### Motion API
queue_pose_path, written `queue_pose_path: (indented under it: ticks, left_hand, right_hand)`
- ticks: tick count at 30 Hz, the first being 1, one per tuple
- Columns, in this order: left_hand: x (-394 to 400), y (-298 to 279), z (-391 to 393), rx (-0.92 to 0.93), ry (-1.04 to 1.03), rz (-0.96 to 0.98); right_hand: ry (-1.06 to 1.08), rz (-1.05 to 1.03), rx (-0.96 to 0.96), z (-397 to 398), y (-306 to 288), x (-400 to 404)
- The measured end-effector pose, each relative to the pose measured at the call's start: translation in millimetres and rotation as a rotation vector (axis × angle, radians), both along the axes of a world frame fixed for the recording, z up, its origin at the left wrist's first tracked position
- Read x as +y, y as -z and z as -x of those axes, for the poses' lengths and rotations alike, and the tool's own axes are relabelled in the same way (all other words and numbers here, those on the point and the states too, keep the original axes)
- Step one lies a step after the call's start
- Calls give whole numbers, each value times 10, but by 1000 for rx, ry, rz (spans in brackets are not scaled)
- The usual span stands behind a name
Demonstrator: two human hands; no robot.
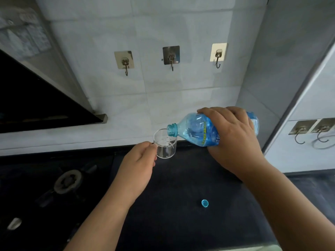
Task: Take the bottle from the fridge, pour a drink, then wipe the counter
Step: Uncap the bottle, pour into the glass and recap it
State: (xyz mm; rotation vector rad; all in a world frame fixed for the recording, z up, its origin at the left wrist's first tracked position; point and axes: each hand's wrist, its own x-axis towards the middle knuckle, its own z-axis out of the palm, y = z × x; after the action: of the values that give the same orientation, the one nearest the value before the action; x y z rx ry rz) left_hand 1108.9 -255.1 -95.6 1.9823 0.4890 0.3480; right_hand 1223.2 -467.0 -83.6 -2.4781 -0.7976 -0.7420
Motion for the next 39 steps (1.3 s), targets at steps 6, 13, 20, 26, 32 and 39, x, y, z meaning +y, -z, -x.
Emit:
queue_pose_path:
  ticks: [6,13,20,26,32,39]
  left_hand:
    - [-35,-30,43,-12,18,-24]
    - [-31,-4,69,5,12,-12]
    - [-38,-22,69,11,12,5]
    - [-32,-22,79,19,26,4]
    - [-12,-11,99,24,24,7]
    - [-16,17,118,31,43,30]
  right_hand:
    - [14,29,-51,39,-86,-7]
    - [16,74,-104,54,-110,16]
    - [13,106,-132,48,-133,33]
    - [8,118,-166,62,-150,58]
    - [1,129,-191,83,-150,72]
    - [-14,155,-193,99,-138,83]
